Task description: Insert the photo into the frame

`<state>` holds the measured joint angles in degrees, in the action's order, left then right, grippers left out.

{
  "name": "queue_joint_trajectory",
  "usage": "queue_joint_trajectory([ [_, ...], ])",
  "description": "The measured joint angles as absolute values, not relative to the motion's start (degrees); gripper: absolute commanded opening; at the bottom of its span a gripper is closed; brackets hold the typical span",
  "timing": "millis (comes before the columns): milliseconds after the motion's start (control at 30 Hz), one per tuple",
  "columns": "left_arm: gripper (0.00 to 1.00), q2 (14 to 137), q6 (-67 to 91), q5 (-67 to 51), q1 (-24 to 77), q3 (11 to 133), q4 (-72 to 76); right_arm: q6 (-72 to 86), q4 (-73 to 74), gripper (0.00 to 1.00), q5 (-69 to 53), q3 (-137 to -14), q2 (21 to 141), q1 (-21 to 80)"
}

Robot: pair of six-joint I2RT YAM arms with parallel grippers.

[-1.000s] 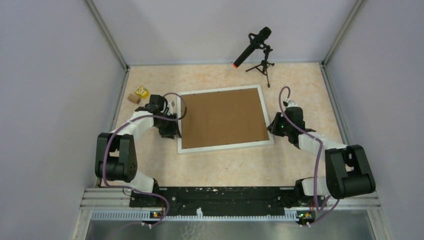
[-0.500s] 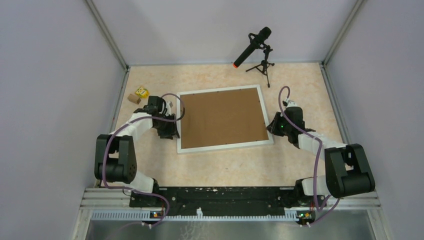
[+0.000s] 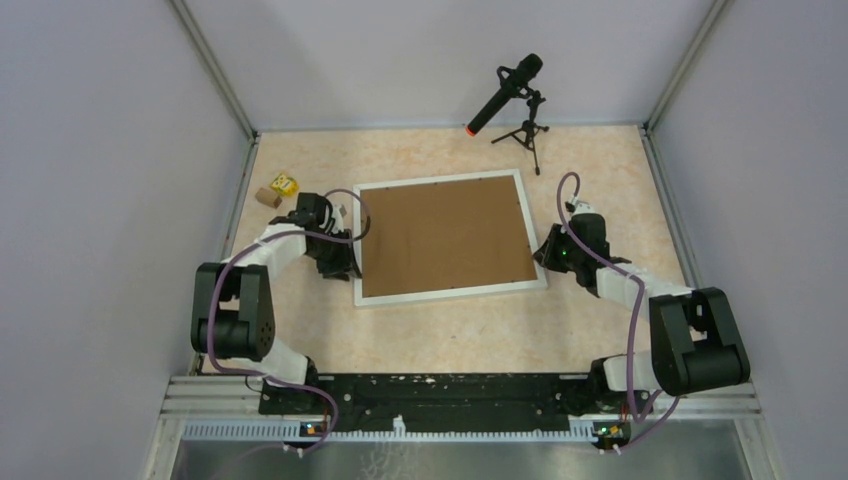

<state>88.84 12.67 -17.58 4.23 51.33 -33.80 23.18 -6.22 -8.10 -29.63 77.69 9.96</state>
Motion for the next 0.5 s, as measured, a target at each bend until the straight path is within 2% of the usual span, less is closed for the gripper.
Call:
queue_joint_trajectory([
  [267, 0.41, 91.5, 13.2, -16.6, 5.4, 53.8, -36.2, 23.2, -6.2, 0.0, -8.1, -29.6, 77.7, 10.0],
  [500, 0.42, 95.2, 13.5, -11.3, 9.1, 59.0, -41.6, 23.2, -6.3, 0.0, -8.2, -29.6, 77.8, 10.0],
])
